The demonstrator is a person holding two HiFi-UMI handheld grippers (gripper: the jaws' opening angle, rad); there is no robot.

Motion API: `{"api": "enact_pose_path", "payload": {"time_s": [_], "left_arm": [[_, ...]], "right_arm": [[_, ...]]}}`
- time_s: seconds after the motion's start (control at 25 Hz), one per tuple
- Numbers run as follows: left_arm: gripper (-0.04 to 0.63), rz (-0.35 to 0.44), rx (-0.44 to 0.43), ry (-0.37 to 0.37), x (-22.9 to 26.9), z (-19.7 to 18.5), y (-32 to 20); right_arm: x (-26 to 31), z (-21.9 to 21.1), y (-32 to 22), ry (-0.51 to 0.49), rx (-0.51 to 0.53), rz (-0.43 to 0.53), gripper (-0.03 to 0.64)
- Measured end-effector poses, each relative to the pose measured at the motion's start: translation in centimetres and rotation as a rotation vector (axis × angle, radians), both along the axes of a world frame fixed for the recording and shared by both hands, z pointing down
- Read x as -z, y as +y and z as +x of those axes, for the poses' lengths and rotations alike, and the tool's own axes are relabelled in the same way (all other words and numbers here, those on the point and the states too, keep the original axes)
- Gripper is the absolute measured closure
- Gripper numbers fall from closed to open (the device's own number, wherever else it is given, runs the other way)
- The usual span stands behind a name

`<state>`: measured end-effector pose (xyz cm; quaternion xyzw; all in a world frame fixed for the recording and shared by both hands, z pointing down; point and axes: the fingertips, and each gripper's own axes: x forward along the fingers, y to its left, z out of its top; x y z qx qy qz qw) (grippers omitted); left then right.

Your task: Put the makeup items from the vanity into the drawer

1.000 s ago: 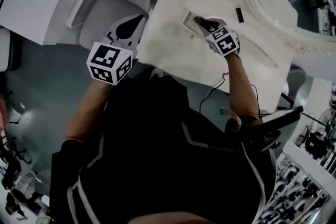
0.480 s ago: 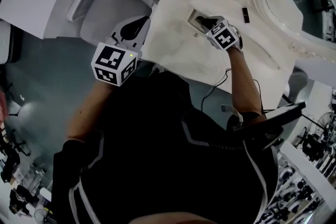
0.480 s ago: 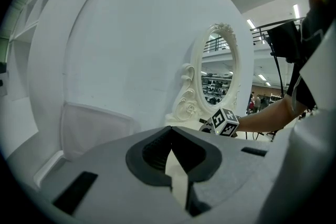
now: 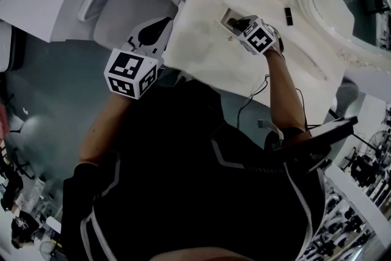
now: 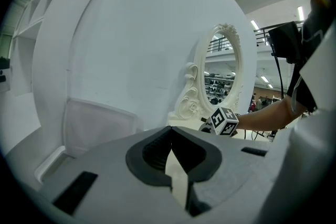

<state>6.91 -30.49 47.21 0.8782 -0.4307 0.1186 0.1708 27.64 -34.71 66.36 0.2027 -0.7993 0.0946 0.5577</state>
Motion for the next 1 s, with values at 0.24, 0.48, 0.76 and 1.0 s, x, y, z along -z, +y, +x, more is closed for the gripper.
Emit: {"api": "enact_pose_path", "payload": {"time_s": [0.24,0.48,0.76,1.0], "left_arm": [[0.592,-0.011,-0.012,-0.002,-0.3,0.2,0.2],[0.592,-0.005,-0.038,0.019,-0.3,0.6,0.6],[0.592,-0.009,-0.046,0.005,-0.3,0.5,0.3],[0.592,-0.014,-0.083,-0.009,-0.3,1.0,0.1]], "right_arm": [[-0.1,0.1,0.2,0.004,0.001,-0.026,0.517],[-0.3,0.4,0.3,0.010,0.012,-0.036,0.495],[0.6,0.1,0.3,-0.012,0.009,-0.027,0.476],[2.3,0.4,0.1,-0.063,-0.041,-0.002,0.437]]}}
